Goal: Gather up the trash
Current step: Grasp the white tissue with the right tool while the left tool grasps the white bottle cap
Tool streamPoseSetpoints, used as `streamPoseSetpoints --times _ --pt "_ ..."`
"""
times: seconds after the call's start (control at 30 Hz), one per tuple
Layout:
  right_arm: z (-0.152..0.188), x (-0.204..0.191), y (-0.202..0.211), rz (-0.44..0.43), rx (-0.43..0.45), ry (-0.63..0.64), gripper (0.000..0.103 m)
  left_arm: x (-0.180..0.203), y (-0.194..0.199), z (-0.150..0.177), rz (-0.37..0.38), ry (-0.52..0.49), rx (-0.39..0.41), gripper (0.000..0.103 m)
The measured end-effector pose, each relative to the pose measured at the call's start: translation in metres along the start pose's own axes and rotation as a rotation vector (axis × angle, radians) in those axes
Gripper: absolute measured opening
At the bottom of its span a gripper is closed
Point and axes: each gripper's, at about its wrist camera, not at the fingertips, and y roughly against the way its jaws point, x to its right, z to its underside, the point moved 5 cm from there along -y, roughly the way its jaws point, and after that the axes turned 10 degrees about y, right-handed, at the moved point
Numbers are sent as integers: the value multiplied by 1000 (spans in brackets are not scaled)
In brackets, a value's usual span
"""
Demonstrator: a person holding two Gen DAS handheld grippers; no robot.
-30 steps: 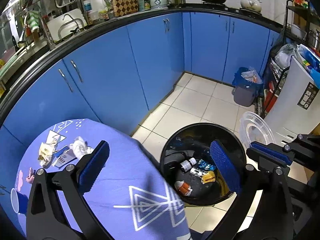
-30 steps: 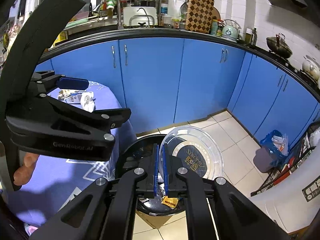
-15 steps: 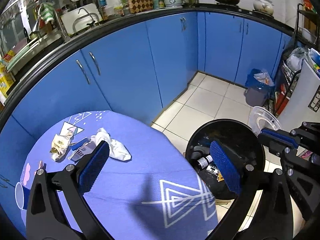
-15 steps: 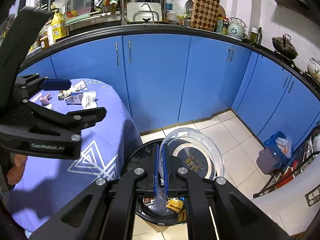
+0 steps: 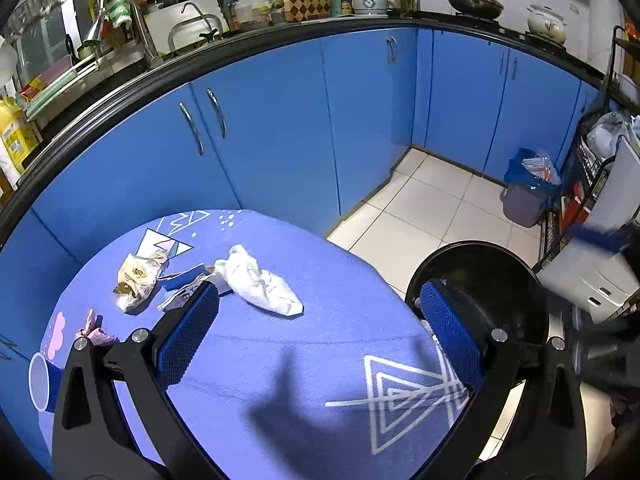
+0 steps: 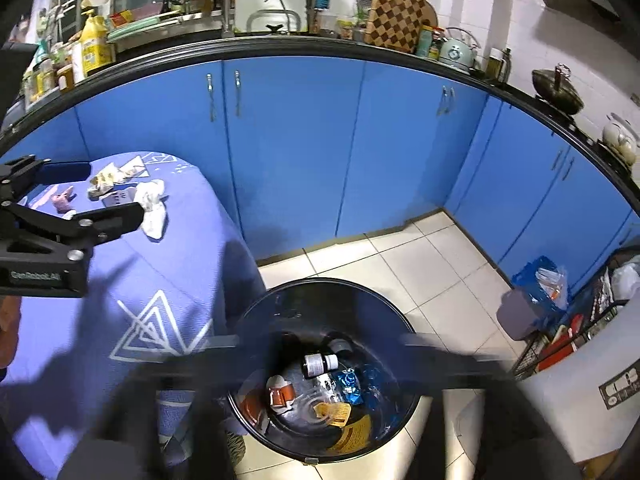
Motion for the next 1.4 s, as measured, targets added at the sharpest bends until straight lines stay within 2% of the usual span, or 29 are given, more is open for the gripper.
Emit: streamPoseSetpoints --times 0.27,0.53,0.77,1.07,1.23,1.4 --pt "-5 -17 -2 -2 -23 36 92 -12 3 8 -3 22 -5 99" --pt "-22 -62 -4 -30 -10 123 92 -46 15 12 -41 63 9 99" --pt "-44 -108 -12 -98 4 173 92 -101 21 22 -99 124 10 99" --pt "-71 -170 -41 -192 -7 189 92 -182 17 50 -174 238 -33 99" --pt "-82 -191 -62 -192 -22 210 92 -209 5 63 -171 286 -73 99" --pt "-92 -198 -90 -185 -52 213 92 -214 -11 68 -157 295 -100 99"
